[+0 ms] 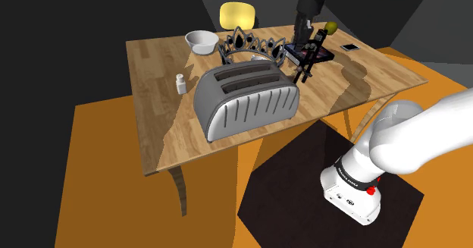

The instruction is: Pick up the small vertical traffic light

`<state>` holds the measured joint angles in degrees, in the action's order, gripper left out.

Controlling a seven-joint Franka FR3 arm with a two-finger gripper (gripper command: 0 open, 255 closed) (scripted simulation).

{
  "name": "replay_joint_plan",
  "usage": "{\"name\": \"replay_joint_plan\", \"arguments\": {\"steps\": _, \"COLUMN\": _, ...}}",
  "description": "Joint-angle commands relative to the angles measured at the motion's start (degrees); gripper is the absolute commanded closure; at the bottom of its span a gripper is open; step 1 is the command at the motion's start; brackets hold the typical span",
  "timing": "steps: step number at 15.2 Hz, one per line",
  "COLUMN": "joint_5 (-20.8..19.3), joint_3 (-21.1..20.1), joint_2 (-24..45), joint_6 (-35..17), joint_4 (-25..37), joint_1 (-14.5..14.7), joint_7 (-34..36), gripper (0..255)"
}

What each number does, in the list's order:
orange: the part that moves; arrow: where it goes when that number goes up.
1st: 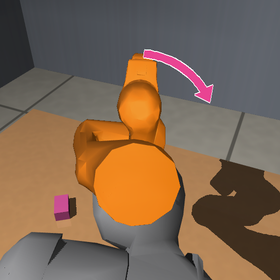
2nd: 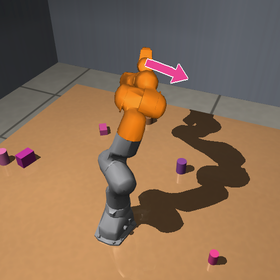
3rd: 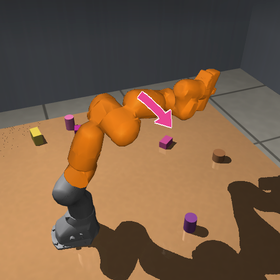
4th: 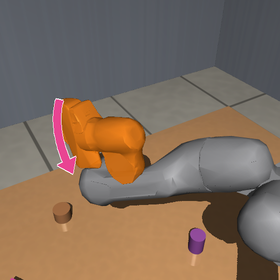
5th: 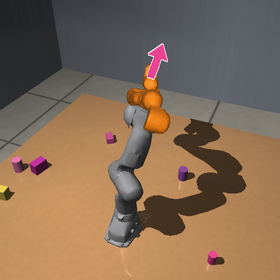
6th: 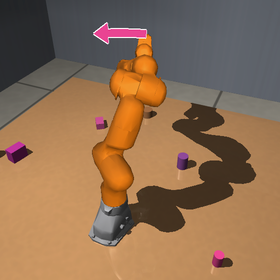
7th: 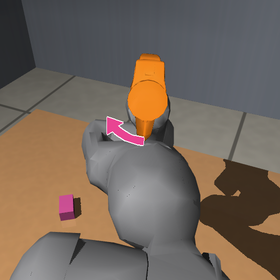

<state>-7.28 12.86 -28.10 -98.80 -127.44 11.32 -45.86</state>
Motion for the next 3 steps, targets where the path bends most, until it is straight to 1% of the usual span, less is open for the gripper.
{"name": "replay_joint_plan", "arguments": {"steps": 1, "joint_5": 0.14, "joint_3": -0.18, "joint_2": 0.08, "joint_6": 1.64, "joint_4": 1.73, "joint_1": 0.09, "joint_7": -0.01, "gripper": 255}}
{"name": "replay_joint_plan", "arguments": {"steps": 3, "joint_5": 0.15, "joint_3": -0.18, "joint_2": 0.08, "joint_6": 1.75, "joint_4": 1.85, "joint_1": 0.1, "joint_7": -0.01, "gripper": 255}}
